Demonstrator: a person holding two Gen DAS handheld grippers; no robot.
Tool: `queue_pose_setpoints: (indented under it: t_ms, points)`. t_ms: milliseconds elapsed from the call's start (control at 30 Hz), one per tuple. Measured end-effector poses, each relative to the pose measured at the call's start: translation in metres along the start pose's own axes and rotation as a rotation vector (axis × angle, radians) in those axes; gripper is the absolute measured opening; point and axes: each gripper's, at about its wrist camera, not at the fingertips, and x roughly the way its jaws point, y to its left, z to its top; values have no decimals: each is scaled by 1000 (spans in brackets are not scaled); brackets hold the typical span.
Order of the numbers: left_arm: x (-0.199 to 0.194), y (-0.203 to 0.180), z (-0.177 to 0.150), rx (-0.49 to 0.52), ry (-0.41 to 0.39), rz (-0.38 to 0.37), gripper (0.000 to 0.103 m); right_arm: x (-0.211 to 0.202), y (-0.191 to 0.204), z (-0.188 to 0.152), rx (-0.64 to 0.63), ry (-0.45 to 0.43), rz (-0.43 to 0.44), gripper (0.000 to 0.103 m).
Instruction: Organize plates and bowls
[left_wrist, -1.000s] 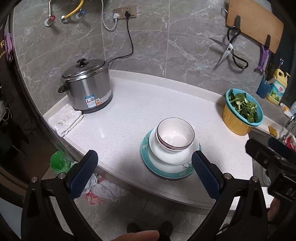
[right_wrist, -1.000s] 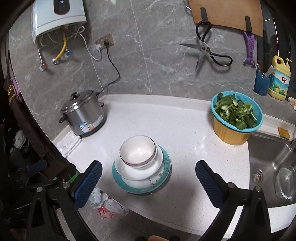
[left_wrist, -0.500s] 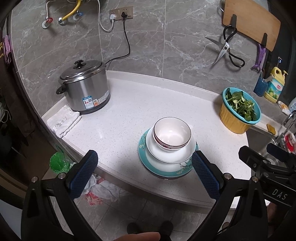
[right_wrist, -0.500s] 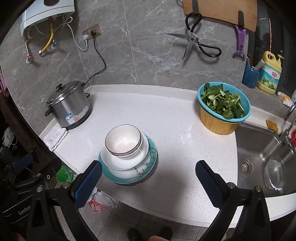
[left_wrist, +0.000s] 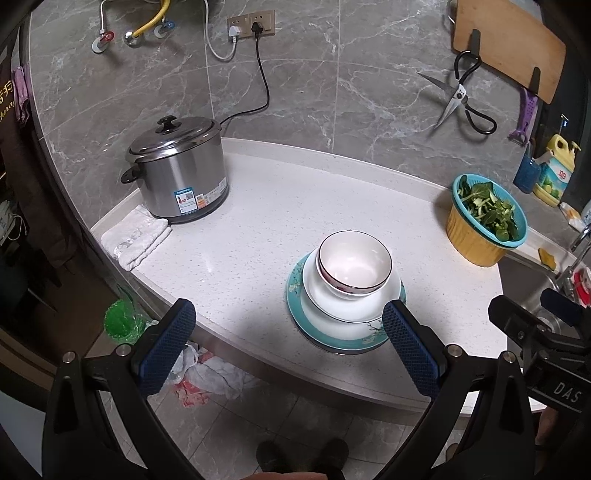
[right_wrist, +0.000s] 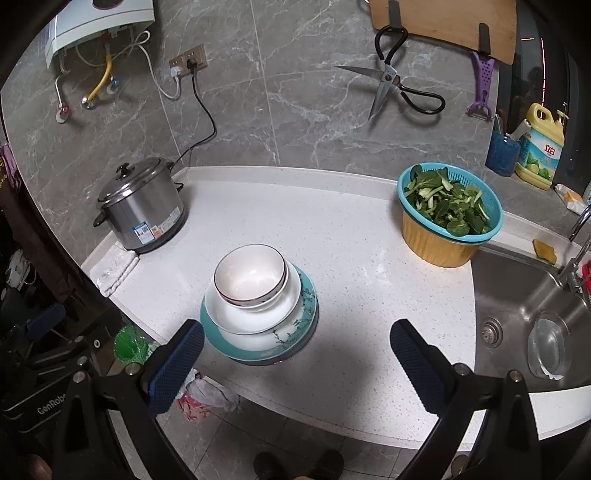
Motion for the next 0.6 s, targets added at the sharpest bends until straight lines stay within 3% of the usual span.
queue_pose_setpoints:
  t_ms: [600]
  points:
    - [-4, -9, -3, -10, 2, -7, 103, 0, -2, 1, -3, 8, -21, 103]
